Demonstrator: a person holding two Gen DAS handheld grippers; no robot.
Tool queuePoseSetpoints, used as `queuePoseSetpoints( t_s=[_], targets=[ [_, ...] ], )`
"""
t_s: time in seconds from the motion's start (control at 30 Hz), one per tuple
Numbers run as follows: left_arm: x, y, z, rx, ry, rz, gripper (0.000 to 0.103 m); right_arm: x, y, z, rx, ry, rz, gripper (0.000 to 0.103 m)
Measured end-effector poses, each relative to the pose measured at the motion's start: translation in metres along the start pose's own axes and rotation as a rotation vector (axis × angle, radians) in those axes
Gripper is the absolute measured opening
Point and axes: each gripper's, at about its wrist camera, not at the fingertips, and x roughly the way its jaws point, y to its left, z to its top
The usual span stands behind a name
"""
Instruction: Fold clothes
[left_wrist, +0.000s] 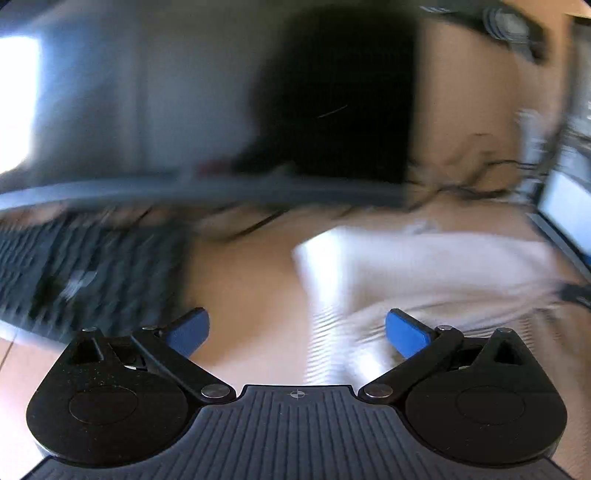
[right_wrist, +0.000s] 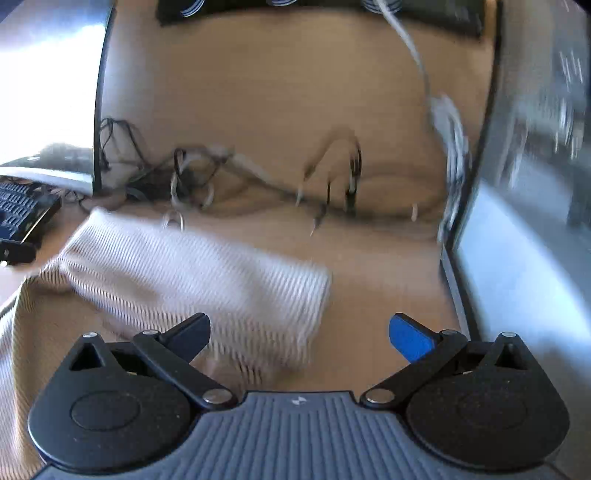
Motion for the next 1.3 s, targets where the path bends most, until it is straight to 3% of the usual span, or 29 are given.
queuePoseSetpoints(
  t_s=[0.07,0.23,0.37,0.6,1.3],
  targets=[
    [0.020,0.014,-0.006,-0.028,0.073,-0.019,0.103,0.012,-0.010,-0.004,0.069,0.040,0.071,0.103],
    [0.036,0.002,-0.005,0.064,-0.013,0.018,0.103,0.035,-0.001,0.003,-0.009,0.019,0.112,0.103],
    [0.047,0.005,-0.005,0.103,-0.049,-0.019,0.103,0.055,-0.005,0.009,-0.028,0.012,0.163,0.103],
    [0.049,0.005,-0.005,0.133,-0.048,-0.051,0.103,0.053,0.000,0.004,-0.011,-0.003,0.143,0.103],
    [0.046,0.006,-0.006,0.137,-0.047,-0.051,0.103,0.053,-0.002,0.004,-0.011,-0.004,0.144,0.103]
  ],
)
